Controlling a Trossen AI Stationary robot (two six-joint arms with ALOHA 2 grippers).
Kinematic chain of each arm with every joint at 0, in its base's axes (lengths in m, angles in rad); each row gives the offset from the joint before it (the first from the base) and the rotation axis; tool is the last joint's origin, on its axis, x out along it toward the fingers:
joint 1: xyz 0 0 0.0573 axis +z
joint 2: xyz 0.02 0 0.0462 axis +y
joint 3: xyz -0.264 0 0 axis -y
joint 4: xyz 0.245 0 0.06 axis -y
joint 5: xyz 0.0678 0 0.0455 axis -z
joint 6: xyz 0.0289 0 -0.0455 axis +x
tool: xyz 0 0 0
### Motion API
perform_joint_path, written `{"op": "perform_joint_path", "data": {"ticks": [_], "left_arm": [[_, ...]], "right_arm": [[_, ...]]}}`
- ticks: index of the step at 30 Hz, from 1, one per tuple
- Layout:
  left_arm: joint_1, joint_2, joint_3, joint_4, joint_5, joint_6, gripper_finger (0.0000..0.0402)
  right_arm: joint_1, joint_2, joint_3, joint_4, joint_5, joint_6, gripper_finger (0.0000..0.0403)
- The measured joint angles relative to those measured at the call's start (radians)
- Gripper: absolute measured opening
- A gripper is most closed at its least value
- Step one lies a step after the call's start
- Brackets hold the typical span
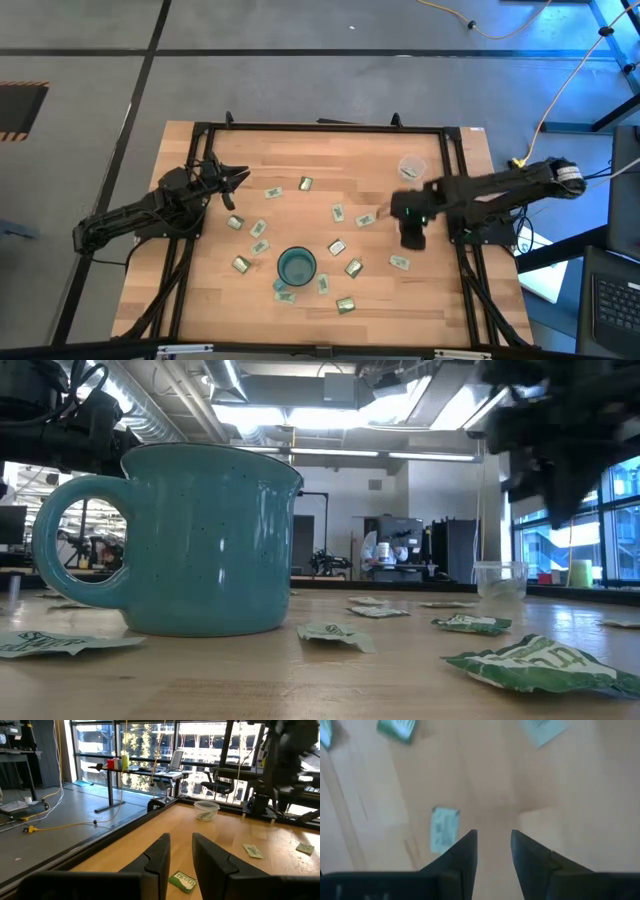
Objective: Pick and place items into bin
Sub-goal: Put the stevia packet into the transparent bin
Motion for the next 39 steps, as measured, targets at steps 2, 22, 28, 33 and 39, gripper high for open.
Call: {"op": "perform_joint_path", "data": {"ticks": [2, 22, 28, 33, 39], "left_arm": [[0.000, 0.000, 0.000, 0.000, -0.001, 0.000, 0.0075], [0.000, 0.000, 0.000, 0.008, -0.048, 0.000, 0.0075], [0.000, 0.000, 0.000, 0.008, -0.048, 0.000, 0.0075], [0.000, 0.000, 0.000, 0.008, -0.048, 0.000, 0.0074], [0.000, 0.000, 0.000, 0.008, -0.048, 0.000, 0.0074]], "right_arm": [[0.093, 0.016, -0.018, 0.022, 0.018, 0.093, 0.0122], [0.469, 0.383, -0.021, 0.165, 0.185, 0.440, 0.0122], [0.468, 0.432, -0.015, 0.170, 0.158, 0.441, 0.0117], [0.468, 0.434, -0.015, 0.173, 0.150, 0.440, 0.0079], [0.467, 0.415, -0.006, 0.156, 0.154, 0.431, 0.0033]]}}
